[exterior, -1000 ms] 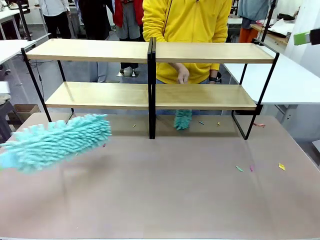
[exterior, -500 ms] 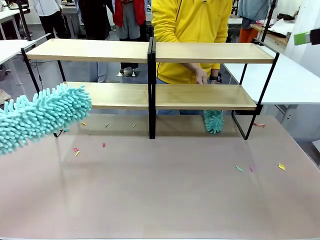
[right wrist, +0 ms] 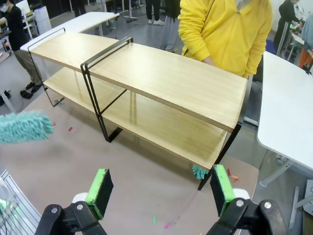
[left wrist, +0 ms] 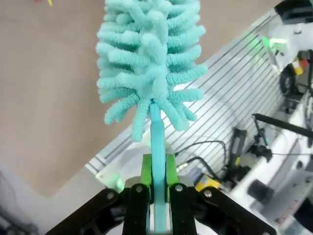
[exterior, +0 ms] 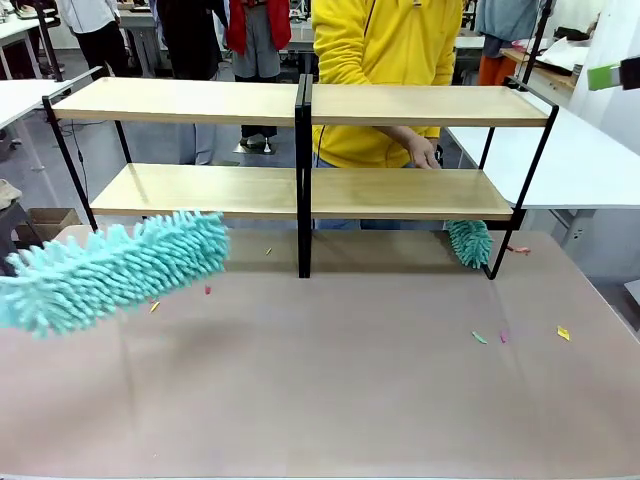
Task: Clean the shelves.
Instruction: Clean another randomly selected level of the Shelf with the Duster.
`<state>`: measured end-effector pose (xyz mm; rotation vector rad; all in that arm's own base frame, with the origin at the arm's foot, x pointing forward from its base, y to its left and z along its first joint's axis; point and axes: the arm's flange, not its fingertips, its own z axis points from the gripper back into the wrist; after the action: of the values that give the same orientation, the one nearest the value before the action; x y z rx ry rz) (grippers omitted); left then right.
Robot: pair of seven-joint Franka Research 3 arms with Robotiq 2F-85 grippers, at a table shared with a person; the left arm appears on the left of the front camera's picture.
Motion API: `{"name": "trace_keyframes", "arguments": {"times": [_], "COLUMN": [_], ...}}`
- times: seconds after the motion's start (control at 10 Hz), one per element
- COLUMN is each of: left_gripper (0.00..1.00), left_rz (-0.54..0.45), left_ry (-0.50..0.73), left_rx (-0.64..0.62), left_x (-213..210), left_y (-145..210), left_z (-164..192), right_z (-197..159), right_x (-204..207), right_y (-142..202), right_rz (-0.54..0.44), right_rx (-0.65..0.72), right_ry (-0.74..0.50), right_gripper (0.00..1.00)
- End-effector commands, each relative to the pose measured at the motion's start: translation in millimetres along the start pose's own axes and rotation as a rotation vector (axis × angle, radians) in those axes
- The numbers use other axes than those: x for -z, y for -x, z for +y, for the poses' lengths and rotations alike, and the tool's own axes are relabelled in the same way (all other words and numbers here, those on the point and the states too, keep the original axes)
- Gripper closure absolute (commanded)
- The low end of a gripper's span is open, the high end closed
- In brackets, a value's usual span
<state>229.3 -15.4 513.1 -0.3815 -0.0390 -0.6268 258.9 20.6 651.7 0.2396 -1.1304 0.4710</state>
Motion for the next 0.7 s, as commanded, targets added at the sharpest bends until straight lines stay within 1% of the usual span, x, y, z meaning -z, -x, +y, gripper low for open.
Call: {"name": "trace_keyframes", "arguments": {"times": [0.0, 0.1, 0.2, 0.3, 0.4, 0.5, 0.6], "left_gripper": [0.88, 0.88, 0.88, 0.88, 0.88, 0.88, 0.88], "left_rz": [0.025, 0.046, 0.049, 0.006, -0.067, -0.071, -0.075], "left_ry": [0.036, 0.056, 0.049, 0.047, -0.011, -0.017, -0.042], "left_rx": [-0.248, -0.28, -0.307, -0.299, -0.334, -0.298, -0.302], "left_x": [61, 75, 86, 93, 103, 113, 122], "left_y": [-18, -31, -44, -57, -71, -85, -102], "left_z": [1, -1, -5, -11, -15, -20, -25], "right_z": [-1, -1, -1, -1, -1, -1, -1], "right_x": [1, 1, 1, 1, 1, 1, 1], "right_y": [1, 1, 1, 1, 1, 1, 1], "right_rz": [-0.006, -0.006, -0.006, -0.006, -0.006, -0.006, -0.006], "right_rx": [0.004, 0.004, 0.004, 0.004, 0.004, 0.004, 0.004], "right_ry": [-0.007, -0.007, -0.007, -0.007, -0.007, -0.007, -0.007], "right_gripper": [0.0, 0.0, 0.0, 0.0, 0.0, 0.0, 0.0]}}
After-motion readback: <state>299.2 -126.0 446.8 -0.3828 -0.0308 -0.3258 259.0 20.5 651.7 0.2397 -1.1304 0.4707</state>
